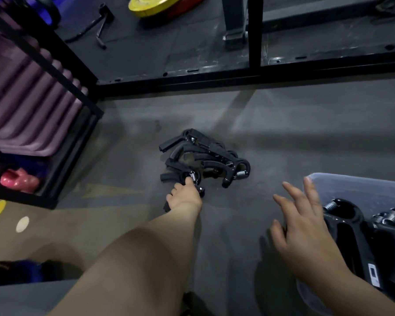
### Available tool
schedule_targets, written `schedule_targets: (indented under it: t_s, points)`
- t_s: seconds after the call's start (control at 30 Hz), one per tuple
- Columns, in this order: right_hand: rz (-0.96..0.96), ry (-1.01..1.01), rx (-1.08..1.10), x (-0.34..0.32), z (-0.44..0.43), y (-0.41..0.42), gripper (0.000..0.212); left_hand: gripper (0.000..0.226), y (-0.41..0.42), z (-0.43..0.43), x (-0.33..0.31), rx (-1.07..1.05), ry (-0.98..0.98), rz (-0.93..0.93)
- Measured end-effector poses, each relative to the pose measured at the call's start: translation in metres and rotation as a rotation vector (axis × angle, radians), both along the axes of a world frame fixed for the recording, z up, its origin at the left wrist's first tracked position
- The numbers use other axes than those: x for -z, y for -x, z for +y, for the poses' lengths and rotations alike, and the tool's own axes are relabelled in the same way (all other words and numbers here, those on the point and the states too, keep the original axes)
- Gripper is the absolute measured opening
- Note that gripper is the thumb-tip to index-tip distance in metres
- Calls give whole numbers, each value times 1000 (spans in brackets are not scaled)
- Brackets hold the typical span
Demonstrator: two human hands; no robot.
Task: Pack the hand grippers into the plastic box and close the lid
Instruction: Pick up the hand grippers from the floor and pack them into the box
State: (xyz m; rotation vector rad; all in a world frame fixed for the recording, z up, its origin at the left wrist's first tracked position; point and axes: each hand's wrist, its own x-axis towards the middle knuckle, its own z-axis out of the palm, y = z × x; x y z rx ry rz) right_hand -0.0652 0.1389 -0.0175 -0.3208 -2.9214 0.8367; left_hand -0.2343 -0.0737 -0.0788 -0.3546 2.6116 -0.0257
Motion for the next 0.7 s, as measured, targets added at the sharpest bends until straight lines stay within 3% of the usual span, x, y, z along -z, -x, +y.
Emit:
schedule_targets:
  t_s: [0.2, 0.37, 0.5, 0.7]
  points:
    - [-5, -16, 6, 0, 0, -2, 52, 32, -13, 3, -6, -71, -242, -52]
    - [-39, -58, 2, 4, 1, 0, 54, 33, -29, 12, -31, -74, -416, -79]
    - [-117, -138, -37, -1, 4, 0, 57, 17, -31, 27, -61, -80, -562, -61]
    - [-162, 0, -84, -22, 12, -2, 54, 31, -47, 56, -121, -304, -915, -114]
